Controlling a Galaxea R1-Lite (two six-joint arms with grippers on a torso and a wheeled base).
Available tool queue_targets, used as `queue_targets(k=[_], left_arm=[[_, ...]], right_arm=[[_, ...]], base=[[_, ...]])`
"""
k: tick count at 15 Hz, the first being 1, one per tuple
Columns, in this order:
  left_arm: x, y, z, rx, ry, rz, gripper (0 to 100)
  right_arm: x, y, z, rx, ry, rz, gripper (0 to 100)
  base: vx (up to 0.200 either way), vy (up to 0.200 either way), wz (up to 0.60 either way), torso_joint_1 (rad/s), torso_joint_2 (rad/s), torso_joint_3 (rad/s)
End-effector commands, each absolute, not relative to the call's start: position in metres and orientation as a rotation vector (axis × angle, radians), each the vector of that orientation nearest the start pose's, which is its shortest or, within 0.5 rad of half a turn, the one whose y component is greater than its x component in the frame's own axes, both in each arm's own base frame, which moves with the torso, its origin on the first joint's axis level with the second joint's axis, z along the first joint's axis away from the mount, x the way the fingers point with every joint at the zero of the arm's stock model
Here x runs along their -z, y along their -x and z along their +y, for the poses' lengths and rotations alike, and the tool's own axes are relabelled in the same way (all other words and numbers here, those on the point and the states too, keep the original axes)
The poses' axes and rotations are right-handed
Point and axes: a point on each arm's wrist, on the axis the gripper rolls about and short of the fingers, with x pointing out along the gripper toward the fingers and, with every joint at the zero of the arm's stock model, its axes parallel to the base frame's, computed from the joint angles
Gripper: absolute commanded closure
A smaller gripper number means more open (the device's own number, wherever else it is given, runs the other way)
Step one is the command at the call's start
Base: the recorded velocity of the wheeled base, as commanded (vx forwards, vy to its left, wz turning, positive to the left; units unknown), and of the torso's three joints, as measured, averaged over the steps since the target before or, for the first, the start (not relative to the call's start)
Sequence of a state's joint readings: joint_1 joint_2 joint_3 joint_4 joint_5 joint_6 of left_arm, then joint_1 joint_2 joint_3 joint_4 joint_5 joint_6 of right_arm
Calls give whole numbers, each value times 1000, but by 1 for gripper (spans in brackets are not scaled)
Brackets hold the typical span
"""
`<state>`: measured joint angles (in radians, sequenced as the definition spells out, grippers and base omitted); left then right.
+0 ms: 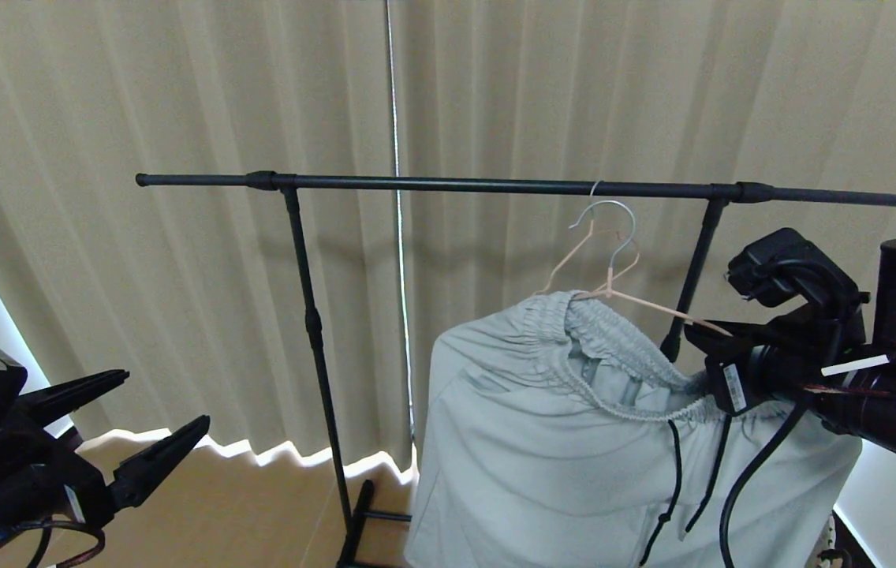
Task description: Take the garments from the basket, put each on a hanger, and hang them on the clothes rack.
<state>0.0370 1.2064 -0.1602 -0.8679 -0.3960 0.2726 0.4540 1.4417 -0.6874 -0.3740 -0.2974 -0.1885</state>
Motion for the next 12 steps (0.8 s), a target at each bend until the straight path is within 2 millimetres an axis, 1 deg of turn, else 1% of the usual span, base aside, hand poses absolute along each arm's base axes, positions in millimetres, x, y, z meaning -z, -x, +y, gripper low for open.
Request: queue_targets(k=[1, 3, 10, 12], left_arm=[[-148, -146, -3, 380, -230, 129, 0], [-148, -146, -3, 380, -229, 132, 0], [-147, -146, -3, 381, -233, 134, 0], [-146, -145, -3, 382, -236, 137, 0]], right_arm=[[-195, -213, 97, -188, 326, 339, 100], [-196, -213, 97, -188, 325, 336, 100], [-196, -212, 96, -186, 325, 337, 100], [-196, -212, 96, -186, 326, 338, 100]], base=[[0, 0, 0, 0, 0, 0], [0, 0, 0, 0, 0, 0], [200, 0, 0, 1, 3, 4], [0, 0, 0, 0, 0, 0]])
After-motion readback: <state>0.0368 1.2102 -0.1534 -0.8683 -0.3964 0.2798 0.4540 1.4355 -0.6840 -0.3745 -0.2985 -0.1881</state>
